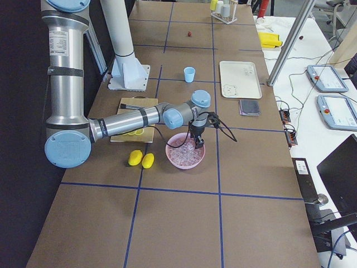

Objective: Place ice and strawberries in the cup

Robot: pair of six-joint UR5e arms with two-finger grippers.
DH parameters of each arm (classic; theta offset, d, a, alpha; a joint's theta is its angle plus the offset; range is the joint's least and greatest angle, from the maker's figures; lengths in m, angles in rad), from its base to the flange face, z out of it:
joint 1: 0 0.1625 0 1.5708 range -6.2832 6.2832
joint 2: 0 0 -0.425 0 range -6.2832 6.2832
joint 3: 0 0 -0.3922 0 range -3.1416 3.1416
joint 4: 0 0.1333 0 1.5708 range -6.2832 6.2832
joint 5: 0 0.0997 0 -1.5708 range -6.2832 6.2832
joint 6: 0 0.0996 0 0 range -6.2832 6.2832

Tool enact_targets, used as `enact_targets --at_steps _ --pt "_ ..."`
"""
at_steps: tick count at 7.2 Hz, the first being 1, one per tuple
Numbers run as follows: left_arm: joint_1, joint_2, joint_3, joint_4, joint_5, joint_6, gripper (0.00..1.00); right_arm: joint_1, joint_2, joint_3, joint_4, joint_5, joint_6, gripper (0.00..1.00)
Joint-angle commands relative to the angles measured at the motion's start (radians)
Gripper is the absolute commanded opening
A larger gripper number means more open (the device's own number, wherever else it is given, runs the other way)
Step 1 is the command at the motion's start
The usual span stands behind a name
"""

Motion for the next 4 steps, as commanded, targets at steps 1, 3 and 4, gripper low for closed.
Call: enact_targets --at_steps 1,3,4 --pt "0.000 0.001 0.002 0.000 0.000 0.000 1.00 -0.010 -0.006 -0.002 -0.002 -0.002 -0.005 0.73" --pt "0.000 0.001 0.002 0.000 0.000 0.000 1.00 -0.015 -0.010 -0.004 -0.002 -0.003 -0.006 0.72" --pt "0.000 0.001 0.002 0.000 0.000 0.000 1.00 -0.018 -0.010 -0.008 -0.002 -0.003 -0.005 0.72"
